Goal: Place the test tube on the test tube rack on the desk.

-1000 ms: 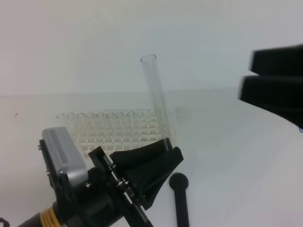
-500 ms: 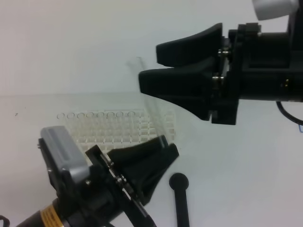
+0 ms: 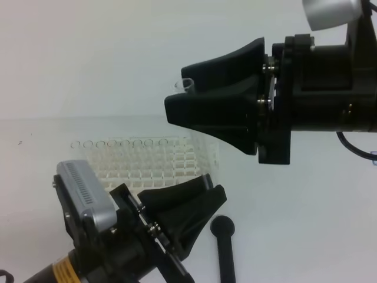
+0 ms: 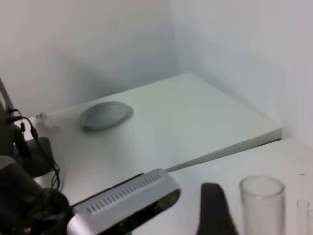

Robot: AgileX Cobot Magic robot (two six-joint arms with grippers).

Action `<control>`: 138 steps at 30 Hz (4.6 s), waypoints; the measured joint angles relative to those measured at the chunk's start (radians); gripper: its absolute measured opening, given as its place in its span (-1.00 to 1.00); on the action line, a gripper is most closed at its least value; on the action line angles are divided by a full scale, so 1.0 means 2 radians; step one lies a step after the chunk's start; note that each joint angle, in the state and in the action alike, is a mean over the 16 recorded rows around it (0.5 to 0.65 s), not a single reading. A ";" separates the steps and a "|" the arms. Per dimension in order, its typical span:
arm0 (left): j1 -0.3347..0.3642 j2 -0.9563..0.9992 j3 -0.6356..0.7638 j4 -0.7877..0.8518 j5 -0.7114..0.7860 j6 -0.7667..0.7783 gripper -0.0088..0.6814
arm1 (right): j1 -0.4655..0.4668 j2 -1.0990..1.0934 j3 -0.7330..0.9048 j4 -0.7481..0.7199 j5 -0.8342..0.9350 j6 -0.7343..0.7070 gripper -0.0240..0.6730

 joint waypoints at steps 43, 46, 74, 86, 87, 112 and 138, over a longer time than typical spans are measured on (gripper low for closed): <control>0.000 -0.158 0.000 -0.016 0.217 0.018 -0.42 | 0.000 0.001 0.000 -0.013 -0.053 -0.024 -0.56; 0.000 -0.209 0.000 -0.011 0.294 0.022 -0.60 | 0.000 0.001 0.000 -0.009 -0.082 -0.032 -0.56; 0.173 -0.530 0.000 0.024 0.654 0.032 -0.98 | 0.000 0.001 0.000 0.009 -0.267 -0.058 -0.56; 0.382 -0.612 0.057 0.003 0.630 -0.009 -0.98 | 0.002 0.003 0.000 -0.090 -0.289 0.053 -0.56; 0.390 -0.614 0.069 0.001 0.625 -0.013 -0.98 | 0.003 0.005 0.000 -0.119 -0.293 0.087 -0.56; 0.413 -0.616 0.178 -0.043 0.724 -0.018 -0.98 | 0.085 0.233 0.000 -0.529 -0.664 0.537 -0.56; 0.413 -0.618 0.180 -0.227 0.719 0.201 -0.98 | 0.144 0.295 0.033 -0.476 -0.793 0.499 -0.57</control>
